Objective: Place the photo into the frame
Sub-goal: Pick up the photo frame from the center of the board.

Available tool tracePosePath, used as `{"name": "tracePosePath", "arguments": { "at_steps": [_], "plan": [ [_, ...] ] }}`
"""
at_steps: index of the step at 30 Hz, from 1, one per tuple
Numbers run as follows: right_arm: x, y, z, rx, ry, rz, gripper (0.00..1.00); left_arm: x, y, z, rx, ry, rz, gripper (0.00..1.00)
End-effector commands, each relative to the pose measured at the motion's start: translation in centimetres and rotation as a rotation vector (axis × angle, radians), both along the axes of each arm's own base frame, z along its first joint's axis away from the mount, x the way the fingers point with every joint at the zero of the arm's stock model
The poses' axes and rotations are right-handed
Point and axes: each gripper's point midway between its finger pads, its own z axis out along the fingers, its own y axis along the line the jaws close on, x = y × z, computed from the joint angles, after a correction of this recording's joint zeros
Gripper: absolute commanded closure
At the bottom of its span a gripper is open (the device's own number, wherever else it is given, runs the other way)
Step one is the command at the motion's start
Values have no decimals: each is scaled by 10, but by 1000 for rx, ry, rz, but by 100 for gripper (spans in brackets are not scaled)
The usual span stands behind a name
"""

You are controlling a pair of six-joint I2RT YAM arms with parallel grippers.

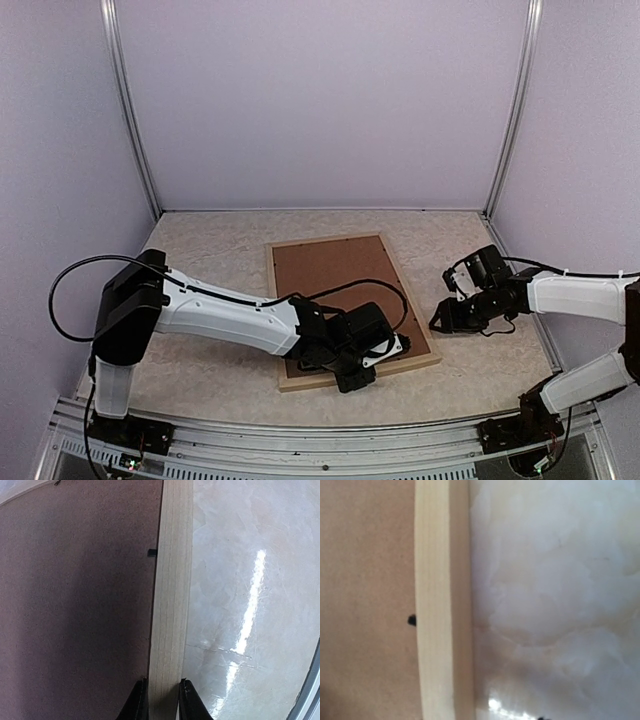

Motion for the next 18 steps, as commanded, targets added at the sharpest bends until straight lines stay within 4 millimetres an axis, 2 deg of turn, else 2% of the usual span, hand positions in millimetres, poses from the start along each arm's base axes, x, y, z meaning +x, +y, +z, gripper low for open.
{"name": "tracePosePath", "arguments": {
  "at_steps": [1, 8, 13, 15, 18],
  "plan": [
    [1, -2, 8, -4, 4, -18, 52, 4, -21, 33, -88, 46, 12, 99],
    [5, 0, 32, 17, -22, -30, 48, 21, -28, 59, -143, 53, 42, 100],
    [6, 4, 55, 64, -38, -54, 33, 32, -31, 81, -192, 49, 65, 100],
    [5, 3, 59, 72, -31, -64, 29, 35, -30, 86, -198, 36, 73, 100],
    [2, -1, 53, 54, -1, -83, 26, 39, -28, 88, -198, 26, 89, 100]
  ]
}}
